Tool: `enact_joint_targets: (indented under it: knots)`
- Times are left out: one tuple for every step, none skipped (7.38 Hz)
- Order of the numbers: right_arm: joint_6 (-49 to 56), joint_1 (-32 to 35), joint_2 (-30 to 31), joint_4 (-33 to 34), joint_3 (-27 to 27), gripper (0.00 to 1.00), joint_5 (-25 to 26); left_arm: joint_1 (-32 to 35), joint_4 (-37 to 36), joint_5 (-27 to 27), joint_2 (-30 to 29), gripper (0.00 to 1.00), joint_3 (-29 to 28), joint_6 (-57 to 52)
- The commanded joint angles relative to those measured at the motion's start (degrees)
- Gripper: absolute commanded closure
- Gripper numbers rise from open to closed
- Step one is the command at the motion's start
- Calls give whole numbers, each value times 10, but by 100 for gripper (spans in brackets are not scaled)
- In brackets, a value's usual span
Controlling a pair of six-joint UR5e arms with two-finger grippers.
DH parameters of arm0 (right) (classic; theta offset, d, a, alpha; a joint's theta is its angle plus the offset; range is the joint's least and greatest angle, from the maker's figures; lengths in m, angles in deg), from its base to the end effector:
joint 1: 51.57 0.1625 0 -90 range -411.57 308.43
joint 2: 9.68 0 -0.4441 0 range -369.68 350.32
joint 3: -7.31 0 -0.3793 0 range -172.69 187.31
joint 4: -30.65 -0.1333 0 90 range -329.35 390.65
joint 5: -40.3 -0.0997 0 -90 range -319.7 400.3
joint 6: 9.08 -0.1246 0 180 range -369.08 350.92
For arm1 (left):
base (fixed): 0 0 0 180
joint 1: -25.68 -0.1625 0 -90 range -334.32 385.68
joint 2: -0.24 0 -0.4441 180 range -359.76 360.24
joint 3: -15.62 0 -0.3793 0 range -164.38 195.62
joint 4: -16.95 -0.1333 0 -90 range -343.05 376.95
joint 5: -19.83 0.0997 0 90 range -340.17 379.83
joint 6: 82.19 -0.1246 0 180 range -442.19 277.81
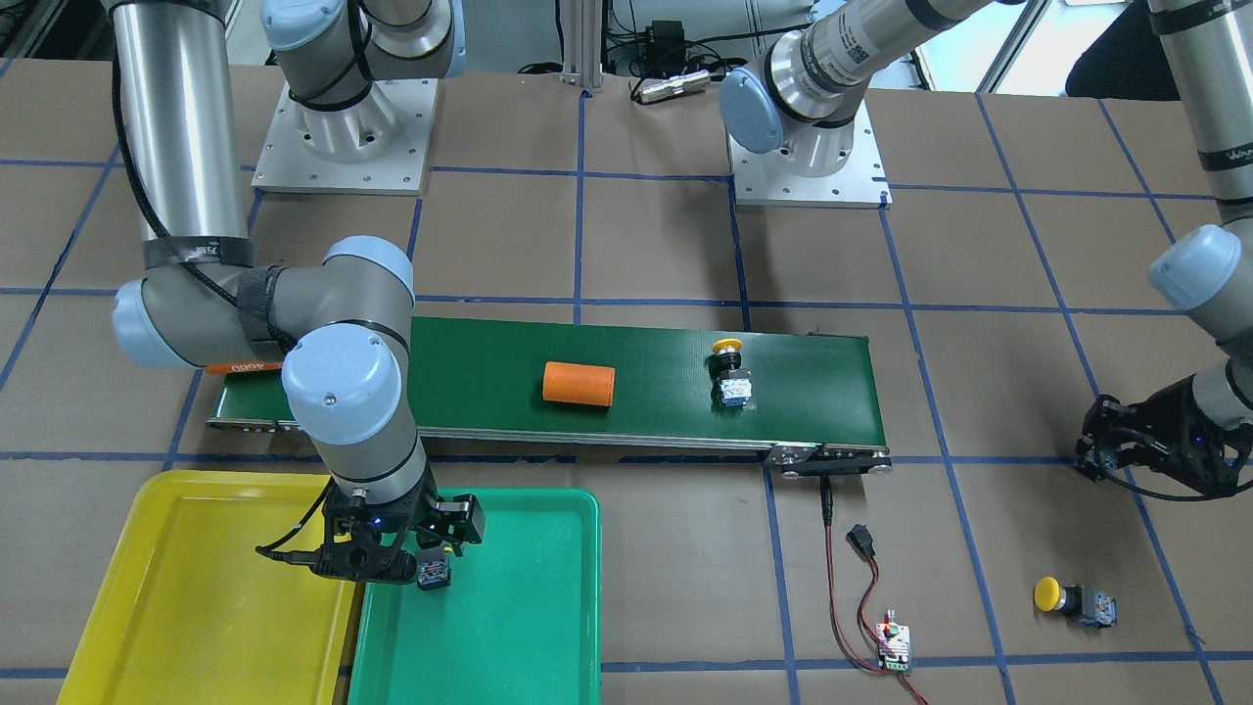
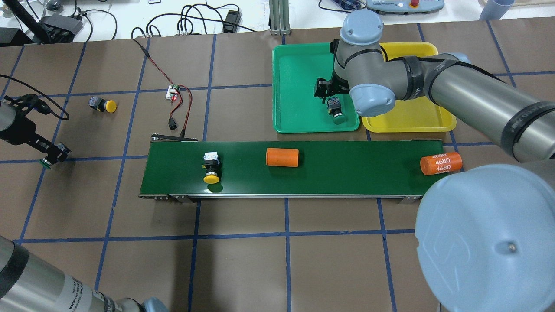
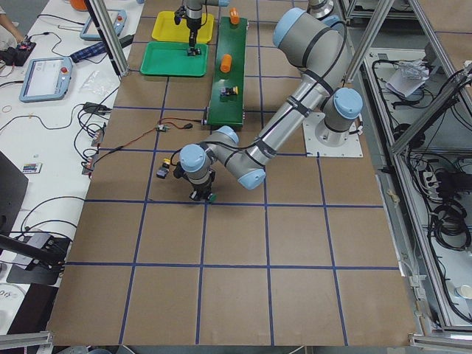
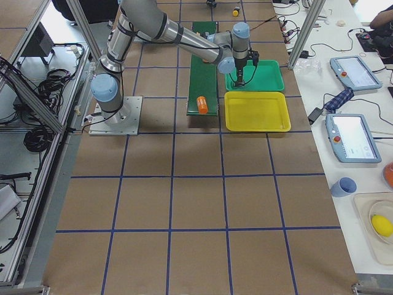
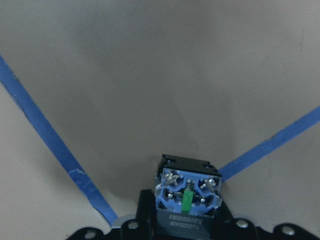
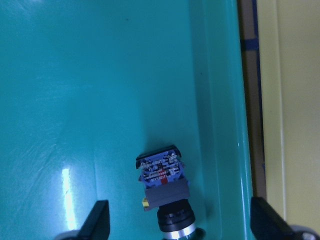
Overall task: Sort buttons by color to trays
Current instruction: 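Place a green-capped button on belt with left gripper while right gripper rises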
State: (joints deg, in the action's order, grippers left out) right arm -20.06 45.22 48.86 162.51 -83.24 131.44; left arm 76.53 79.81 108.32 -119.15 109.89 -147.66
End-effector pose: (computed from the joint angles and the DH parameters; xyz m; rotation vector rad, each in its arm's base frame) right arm 0.2095 -0.6528 0.2346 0.1168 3.1208 -0.2707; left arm 0.2846 -0.5659 0.2041 -0.6887 -2.9554 -0.0740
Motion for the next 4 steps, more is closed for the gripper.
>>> enact_joint_targets:
  knots:
    - [16,-2,66,-37,-8,0,2,70,74,-1,67,100,6,129]
    - [16,-4,120,-118,-9,0,4,125,95,-6,98,100,25,221]
    - [17,-17,169,-194,-9,0,4,172,95,-11,130,100,60,316]
    - [17,-32,215,-243,-9,0,2,208,87,-12,156,100,91,406]
